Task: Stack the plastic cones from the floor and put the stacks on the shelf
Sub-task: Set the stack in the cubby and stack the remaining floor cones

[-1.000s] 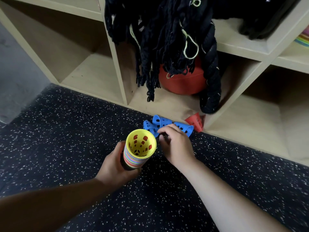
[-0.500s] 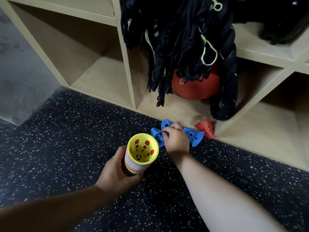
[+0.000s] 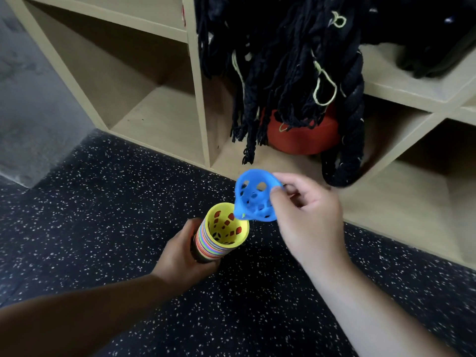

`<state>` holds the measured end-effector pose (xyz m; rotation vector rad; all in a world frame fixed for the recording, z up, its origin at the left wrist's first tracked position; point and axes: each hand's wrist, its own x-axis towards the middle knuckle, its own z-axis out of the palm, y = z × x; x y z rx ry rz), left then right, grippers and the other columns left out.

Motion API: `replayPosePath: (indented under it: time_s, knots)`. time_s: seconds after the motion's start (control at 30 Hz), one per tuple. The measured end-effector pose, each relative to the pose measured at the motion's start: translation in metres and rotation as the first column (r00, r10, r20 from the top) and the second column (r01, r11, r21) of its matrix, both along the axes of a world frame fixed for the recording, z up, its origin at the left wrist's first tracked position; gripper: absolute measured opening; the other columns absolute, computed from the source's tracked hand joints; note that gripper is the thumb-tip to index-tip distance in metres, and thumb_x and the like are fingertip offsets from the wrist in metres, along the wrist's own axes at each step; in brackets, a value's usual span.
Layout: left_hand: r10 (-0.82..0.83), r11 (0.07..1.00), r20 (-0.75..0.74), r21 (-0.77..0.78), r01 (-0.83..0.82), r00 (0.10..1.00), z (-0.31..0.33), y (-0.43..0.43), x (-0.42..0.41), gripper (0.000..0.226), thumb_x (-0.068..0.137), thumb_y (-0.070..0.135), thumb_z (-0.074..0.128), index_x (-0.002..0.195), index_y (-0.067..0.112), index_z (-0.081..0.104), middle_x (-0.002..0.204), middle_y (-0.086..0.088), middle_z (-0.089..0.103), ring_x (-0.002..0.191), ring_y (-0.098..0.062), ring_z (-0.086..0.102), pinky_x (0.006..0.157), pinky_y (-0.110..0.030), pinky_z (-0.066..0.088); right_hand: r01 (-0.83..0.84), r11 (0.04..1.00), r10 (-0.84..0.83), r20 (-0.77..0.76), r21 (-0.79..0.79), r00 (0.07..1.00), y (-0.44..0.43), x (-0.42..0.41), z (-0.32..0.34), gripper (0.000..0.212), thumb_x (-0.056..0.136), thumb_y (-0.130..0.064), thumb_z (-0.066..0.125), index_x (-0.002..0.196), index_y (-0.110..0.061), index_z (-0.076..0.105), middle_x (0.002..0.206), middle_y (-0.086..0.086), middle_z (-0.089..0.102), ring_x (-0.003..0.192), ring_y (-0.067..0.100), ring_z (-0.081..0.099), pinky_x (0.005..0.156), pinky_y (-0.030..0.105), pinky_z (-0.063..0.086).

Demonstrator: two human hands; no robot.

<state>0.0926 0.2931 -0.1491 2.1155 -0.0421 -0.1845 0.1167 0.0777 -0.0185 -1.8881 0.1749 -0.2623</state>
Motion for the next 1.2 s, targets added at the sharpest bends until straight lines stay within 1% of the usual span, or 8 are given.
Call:
replayPosePath:
  time_s: [0.1, 0.27, 0.4, 0.5, 0.67, 0.77, 0.97, 1.2]
  knots:
    - [0.012, 1.0, 0.026, -0.016, -0.012, 1.0, 0.002, -0.009, 0.0, 0.067, 0.059, 0.018, 0.09, 0.112, 0.035, 0.053, 0.098, 0.021, 0.069, 0.088, 0.0, 0.067, 0.076, -0.016, 0.052, -0.109, 0.991, 0.104, -0.064, -0.078, 0.993, 0.01, 0.0, -0.016, 0.013, 0.086, -0.027, 0.069, 0.097, -0.029, 0.076, 0.077, -0.014, 0.068, 0.062, 0.002, 0.057, 0.067, 0.016, 0.046]
    - [0.017, 0.999, 0.023, -0.031, -0.016, 1.0, 0.004, -0.012, -0.001, 0.065, 0.061, 0.016, 0.09, 0.112, 0.032, 0.053, 0.096, 0.022, 0.068, 0.085, 0.0, 0.067, 0.073, -0.01, 0.049, 0.069, 0.947, -0.126, -0.166, -0.314, 0.978, -0.009, 0.029, -0.08, 0.019, 0.085, -0.03, 0.066, 0.104, -0.026, 0.069, 0.094, -0.007, 0.067, 0.078, 0.011, 0.057, 0.071, 0.027, 0.044]
    - [0.022, 0.999, 0.005, -0.044, -0.022, 1.0, 0.003, -0.007, -0.003, 0.068, 0.061, 0.014, 0.09, 0.116, 0.032, 0.053, 0.097, 0.019, 0.07, 0.086, -0.002, 0.068, 0.076, -0.016, 0.053, -0.238, 0.793, -0.014, -0.408, -0.561, 0.913, -0.013, 0.047, -0.127, 0.033, 0.088, -0.039, 0.059, 0.118, -0.027, 0.057, 0.109, -0.001, 0.059, 0.096, 0.02, 0.058, 0.076, 0.033, 0.047]
    - [0.027, 0.999, 0.0, -0.035, -0.027, 1.0, 0.001, -0.001, -0.003, 0.07, 0.061, 0.014, 0.09, 0.117, 0.034, 0.053, 0.097, 0.018, 0.07, 0.088, -0.003, 0.069, 0.077, -0.017, 0.053, -0.263, 0.741, -0.034, -0.425, -0.617, 0.904, -0.017, 0.063, -0.144, 0.036, 0.093, -0.034, 0.056, 0.126, -0.019, 0.055, 0.12, 0.01, 0.06, 0.112, 0.03, 0.057, 0.084, 0.037, 0.047]
    - [0.039, 0.999, -0.001, -0.014, -0.039, 0.999, 0.0, 0.004, 0.001, 0.068, 0.06, 0.016, 0.09, 0.114, 0.034, 0.052, 0.097, 0.022, 0.069, 0.087, -0.002, 0.068, 0.074, -0.012, 0.05, -0.179, 0.734, -0.062, -0.327, -0.655, 0.943, -0.018, 0.078, -0.143, 0.018, 0.094, -0.024, 0.05, 0.09, -0.016, 0.066, 0.094, 0.005, 0.069, 0.086, 0.027, 0.059, 0.061, 0.032, 0.036]
    - [0.033, 0.999, 0.005, -0.015, -0.033, 0.999, -0.001, 0.003, 0.004, 0.068, 0.06, 0.015, 0.09, 0.113, 0.036, 0.052, 0.098, 0.022, 0.069, 0.087, -0.002, 0.068, 0.074, -0.012, 0.051, -0.073, 0.799, -0.051, -0.188, -0.597, 0.981, -0.017, 0.068, -0.124, 0.017, 0.091, -0.021, 0.053, 0.082, -0.014, 0.066, 0.075, 0.001, 0.065, 0.073, 0.023, 0.056, 0.06, 0.031, 0.035]
    - [0.012, 1.0, -0.006, -0.021, -0.012, 1.0, -0.007, 0.001, 0.003, 0.067, 0.058, 0.022, 0.089, 0.112, 0.039, 0.052, 0.097, 0.014, 0.071, 0.087, -0.007, 0.069, 0.079, -0.031, 0.057, 0.137, 0.986, -0.135, 0.03, -0.098, 0.99, -0.018, 0.022, -0.031, 0.014, 0.089, -0.017, 0.065, 0.094, -0.022, 0.077, 0.069, -0.015, 0.067, 0.061, 0.007, 0.055, 0.064, 0.024, 0.047]
    - [-0.028, 0.998, 0.013, -0.064, 0.029, 1.0, -0.002, -0.022, 0.002, 0.074, 0.057, 0.03, 0.087, 0.116, 0.049, 0.048, 0.104, 0.018, 0.07, 0.096, -0.003, 0.069, 0.084, -0.023, 0.055, -0.104, 0.993, 0.099, -0.075, -0.059, 0.992, -0.004, -0.012, 0.0, 0.016, 0.091, -0.008, 0.061, 0.079, -0.014, 0.071, 0.063, -0.013, 0.062, 0.06, -0.002, 0.05, 0.06, 0.018, 0.044]
